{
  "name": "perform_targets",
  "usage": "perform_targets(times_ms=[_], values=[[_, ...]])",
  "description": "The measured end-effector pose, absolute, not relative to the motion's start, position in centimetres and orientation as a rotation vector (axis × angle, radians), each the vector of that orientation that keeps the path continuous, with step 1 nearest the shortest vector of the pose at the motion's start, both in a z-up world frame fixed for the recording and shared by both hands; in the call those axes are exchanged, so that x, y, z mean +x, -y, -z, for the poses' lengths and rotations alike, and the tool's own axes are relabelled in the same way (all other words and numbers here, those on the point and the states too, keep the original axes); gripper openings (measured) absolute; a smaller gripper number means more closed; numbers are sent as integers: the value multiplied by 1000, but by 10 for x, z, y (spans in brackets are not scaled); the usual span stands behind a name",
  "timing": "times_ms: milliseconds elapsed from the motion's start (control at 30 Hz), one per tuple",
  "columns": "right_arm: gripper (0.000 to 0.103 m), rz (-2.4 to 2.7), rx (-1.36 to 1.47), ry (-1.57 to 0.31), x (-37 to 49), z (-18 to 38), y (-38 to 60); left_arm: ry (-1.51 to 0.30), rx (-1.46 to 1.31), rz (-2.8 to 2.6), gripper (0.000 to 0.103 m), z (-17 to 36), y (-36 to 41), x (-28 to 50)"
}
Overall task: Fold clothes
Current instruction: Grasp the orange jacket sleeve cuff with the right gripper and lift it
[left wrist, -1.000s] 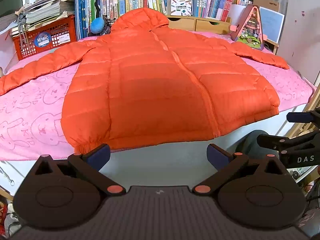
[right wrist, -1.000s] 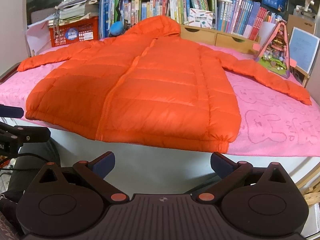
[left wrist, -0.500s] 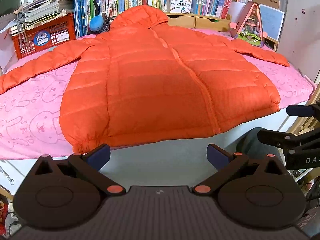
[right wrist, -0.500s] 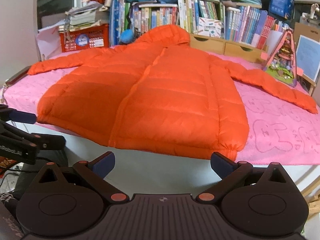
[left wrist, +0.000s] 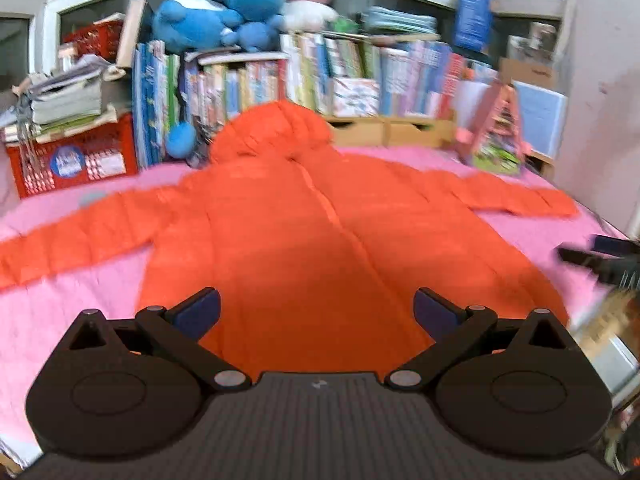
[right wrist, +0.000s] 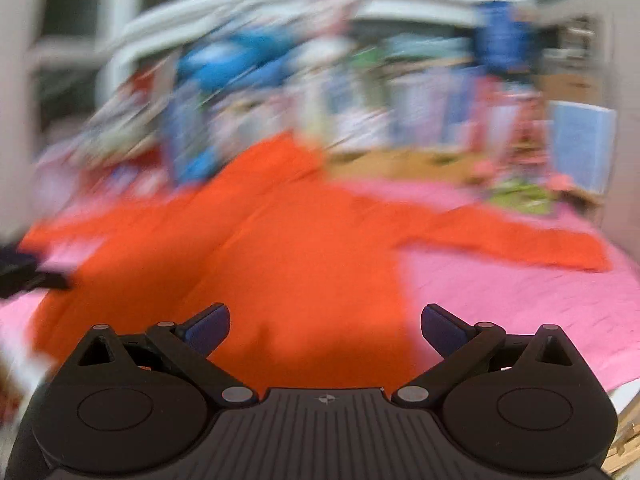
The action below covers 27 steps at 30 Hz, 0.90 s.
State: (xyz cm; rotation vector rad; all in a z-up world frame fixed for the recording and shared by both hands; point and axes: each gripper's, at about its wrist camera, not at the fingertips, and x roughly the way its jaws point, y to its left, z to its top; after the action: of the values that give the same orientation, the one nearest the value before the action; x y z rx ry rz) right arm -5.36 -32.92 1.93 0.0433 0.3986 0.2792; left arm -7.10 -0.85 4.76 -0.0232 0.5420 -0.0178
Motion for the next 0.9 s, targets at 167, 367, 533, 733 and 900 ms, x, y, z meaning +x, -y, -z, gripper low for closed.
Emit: perform_targets(times_ms=[167, 367, 533, 733, 900], values=[[103, -10, 345, -378, 47, -15, 429, -546, -52, -37, 103, -55, -16, -17], [103, 181, 505, -445, 136, 10, 498, -605, -110, -133, 103, -28, -53, 23], [103, 274, 556, -516, 191, 34, 525, -658, -160, -222, 103, -2, -84, 54], [24, 364, 531, -601, 236, 35, 525, -680, -203, -298, 103, 25, -116, 80], [11, 194, 504, -553, 230, -6, 482, -661, -167, -300, 103, 27, -112, 77]])
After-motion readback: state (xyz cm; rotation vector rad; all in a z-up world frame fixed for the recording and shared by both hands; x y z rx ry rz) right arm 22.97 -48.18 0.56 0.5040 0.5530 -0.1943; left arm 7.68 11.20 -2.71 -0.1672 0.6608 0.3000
